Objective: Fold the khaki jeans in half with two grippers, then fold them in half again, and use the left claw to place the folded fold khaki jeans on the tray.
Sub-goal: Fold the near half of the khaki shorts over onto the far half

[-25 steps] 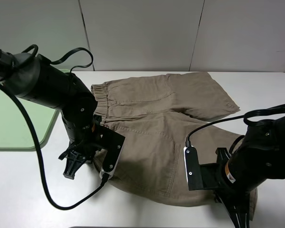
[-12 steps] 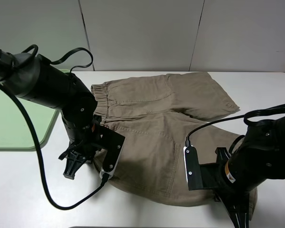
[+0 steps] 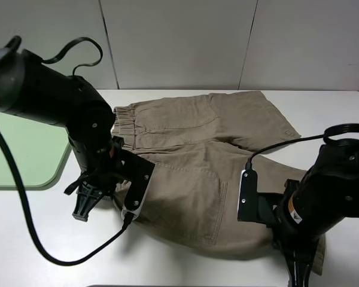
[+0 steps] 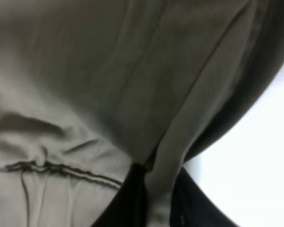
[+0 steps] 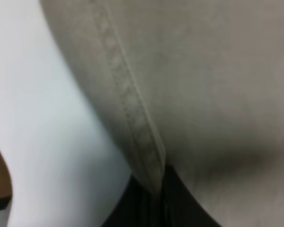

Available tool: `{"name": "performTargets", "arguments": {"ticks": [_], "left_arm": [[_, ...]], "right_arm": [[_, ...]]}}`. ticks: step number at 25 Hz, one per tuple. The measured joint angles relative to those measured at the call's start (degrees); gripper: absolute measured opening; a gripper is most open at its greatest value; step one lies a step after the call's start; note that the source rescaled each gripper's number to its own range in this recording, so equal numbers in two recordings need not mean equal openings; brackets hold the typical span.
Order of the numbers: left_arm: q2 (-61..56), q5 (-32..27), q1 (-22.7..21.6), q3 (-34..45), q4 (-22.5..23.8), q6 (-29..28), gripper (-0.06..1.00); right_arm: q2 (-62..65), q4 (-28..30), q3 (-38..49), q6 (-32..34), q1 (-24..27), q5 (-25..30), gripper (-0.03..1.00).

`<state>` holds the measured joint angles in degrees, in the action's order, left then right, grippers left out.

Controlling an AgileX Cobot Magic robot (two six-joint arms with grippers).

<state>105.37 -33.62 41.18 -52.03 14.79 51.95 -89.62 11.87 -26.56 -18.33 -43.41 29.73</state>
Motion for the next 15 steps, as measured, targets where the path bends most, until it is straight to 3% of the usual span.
{"name": "performTargets", "arguments": {"ticks": [8,15], "left_arm": [[-6.8,-4.5,0.0,0.0,-0.3,0.0,0.01],[-13.0,-10.5,0.0,0.0,-0.3,0.1,0.01]], "right_arm": [[8.2,-0.7,-5.7,2.4,0.0,12.6,0.00],[18.2,-5.3,-12.1,2.8,0.0,22.2,0.00]]}}
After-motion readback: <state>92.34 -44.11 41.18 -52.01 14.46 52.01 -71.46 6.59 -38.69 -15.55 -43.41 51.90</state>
